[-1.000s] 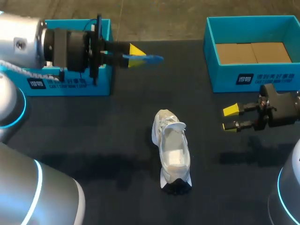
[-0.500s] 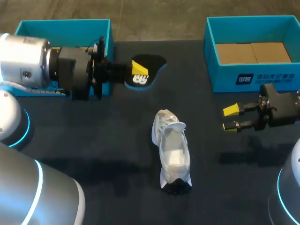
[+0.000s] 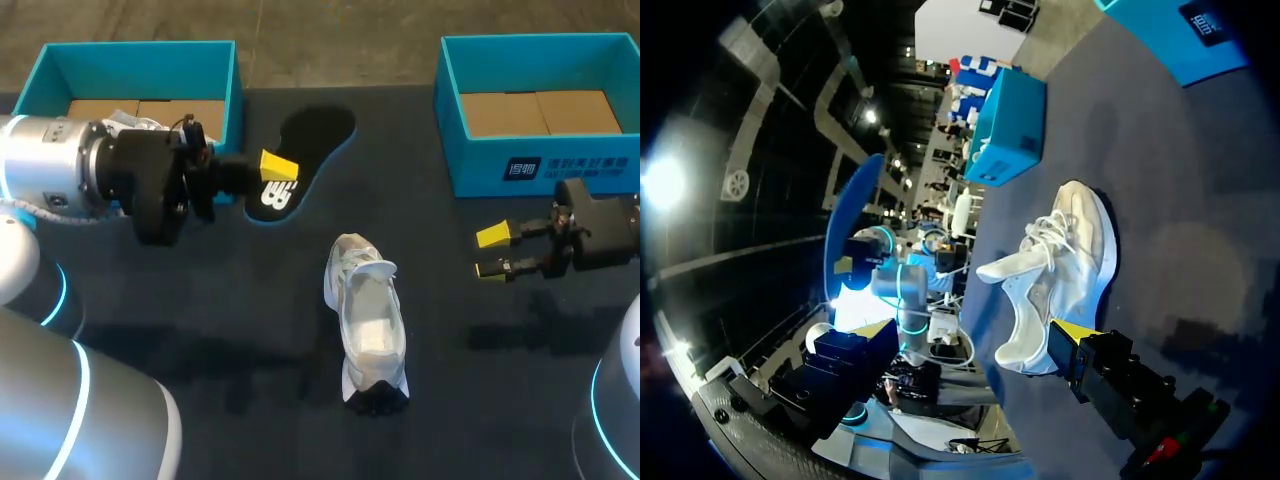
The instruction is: Take the shoe out of the shoebox, open the shoe tongue, remove and reinsert the insole, then place the shoe into the shoebox
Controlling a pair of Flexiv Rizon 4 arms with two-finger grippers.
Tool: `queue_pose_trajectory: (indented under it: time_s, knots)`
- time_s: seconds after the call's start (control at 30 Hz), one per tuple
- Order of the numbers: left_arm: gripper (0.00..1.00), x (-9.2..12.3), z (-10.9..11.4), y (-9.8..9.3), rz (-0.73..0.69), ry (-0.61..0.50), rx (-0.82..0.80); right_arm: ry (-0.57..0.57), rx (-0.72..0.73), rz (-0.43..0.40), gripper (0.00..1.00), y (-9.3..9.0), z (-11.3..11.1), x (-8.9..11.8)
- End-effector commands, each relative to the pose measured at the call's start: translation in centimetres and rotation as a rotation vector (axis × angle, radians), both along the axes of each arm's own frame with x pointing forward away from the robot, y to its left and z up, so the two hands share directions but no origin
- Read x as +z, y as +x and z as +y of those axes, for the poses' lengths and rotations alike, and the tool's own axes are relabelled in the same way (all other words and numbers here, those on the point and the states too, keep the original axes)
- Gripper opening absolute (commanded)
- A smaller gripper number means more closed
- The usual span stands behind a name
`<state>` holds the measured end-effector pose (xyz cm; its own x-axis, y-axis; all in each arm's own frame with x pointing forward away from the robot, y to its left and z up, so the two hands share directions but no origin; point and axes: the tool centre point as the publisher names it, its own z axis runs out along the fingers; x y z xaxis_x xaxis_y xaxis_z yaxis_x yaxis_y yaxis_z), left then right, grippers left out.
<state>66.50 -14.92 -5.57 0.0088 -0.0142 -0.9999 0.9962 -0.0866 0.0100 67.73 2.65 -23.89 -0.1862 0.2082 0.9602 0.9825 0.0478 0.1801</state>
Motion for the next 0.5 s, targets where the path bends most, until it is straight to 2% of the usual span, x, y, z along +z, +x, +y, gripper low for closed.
queue_pose_trajectory:
  time_s: [0.03,0.17,0.3,0.37,0.5]
  knots:
    - [0.0,-0.2,-0.1,-0.3,-0.002,-0.007,0.006,-0.001,-0.002,-0.001,1.0,0.0,0.1,0.0]
    - [0.0,-0.2,-0.1,-0.3,-0.002,-0.007,0.006,-0.001,-0.002,-0.001,1.0,0.0,0.1,0.0]
    - [0.0,-2.4,-0.7,0.4,-0.108,0.08,0.057,-0.001,-0.002,-0.001,1.0,0.0,0.1,0.0]
    - [0.0,-3.5,-0.5,0.7,-0.13,0.052,0.044,-0.001,-0.002,-0.001,1.0,0.0,0.1,0.0]
    - [0.0,-5.4,-0.2,1.6,-0.186,0.09,0.062,-0.001,-0.002,-0.001,1.0,0.0,0.1,0.0]
